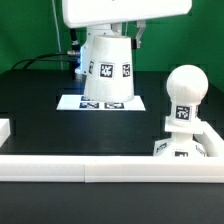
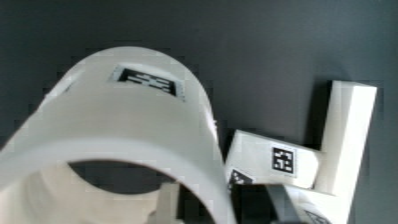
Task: Assemble lamp
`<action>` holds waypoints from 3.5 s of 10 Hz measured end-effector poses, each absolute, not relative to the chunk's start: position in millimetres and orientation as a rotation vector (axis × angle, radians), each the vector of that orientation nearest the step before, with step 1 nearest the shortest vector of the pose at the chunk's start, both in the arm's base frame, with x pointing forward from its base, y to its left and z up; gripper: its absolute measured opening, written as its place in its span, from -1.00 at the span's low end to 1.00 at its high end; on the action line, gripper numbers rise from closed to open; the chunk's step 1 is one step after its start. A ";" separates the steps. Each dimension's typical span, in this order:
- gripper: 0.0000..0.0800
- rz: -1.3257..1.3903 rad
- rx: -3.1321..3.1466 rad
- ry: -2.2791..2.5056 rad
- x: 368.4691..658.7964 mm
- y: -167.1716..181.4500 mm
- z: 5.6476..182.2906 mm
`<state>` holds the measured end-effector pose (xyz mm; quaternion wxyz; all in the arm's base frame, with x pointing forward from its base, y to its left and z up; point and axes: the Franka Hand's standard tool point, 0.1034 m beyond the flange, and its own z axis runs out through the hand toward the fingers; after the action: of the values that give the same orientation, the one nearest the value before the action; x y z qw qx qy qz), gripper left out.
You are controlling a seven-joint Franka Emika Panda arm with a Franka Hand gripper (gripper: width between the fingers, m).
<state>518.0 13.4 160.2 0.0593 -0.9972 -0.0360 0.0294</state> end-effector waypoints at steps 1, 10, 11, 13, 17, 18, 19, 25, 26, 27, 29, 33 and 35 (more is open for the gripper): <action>-0.89 0.088 -3.019 -0.115 517.6 13.4 159.6; -0.89 0.125 -3.000 -0.069 548.1 63.5 214.3; -0.89 0.125 -3.000 -0.063 548.3 66.1 215.6; -0.89 0.123 -2.994 -0.070 558.2 79.5 230.2; -0.89 0.093 -2.992 -0.083 581.7 95.1 238.8; -0.89 0.095 -2.992 -0.082 586.9 98.6 235.1; -0.89 0.092 -2.993 -0.071 594.0 102.1 233.6; -0.89 0.097 -2.997 0.012 606.5 108.2 227.4; -0.89 0.071 -2.999 0.017 607.6 109.6 221.2; -0.89 0.074 -2.999 0.015 607.6 114.7 214.7; -0.89 0.080 -3.002 0.016 611.5 123.2 198.9; -0.89 0.072 -3.008 0.016 611.4 127.4 173.7; -0.89 0.083 -3.012 0.020 606.7 125.6 165.0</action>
Offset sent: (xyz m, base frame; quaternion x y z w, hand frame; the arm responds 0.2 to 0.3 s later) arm 0.0219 0.0397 0.0452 0.0347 -0.0294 0.0210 0.9987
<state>606.7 125.6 165.0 0.0644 -0.9975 0.0066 0.0277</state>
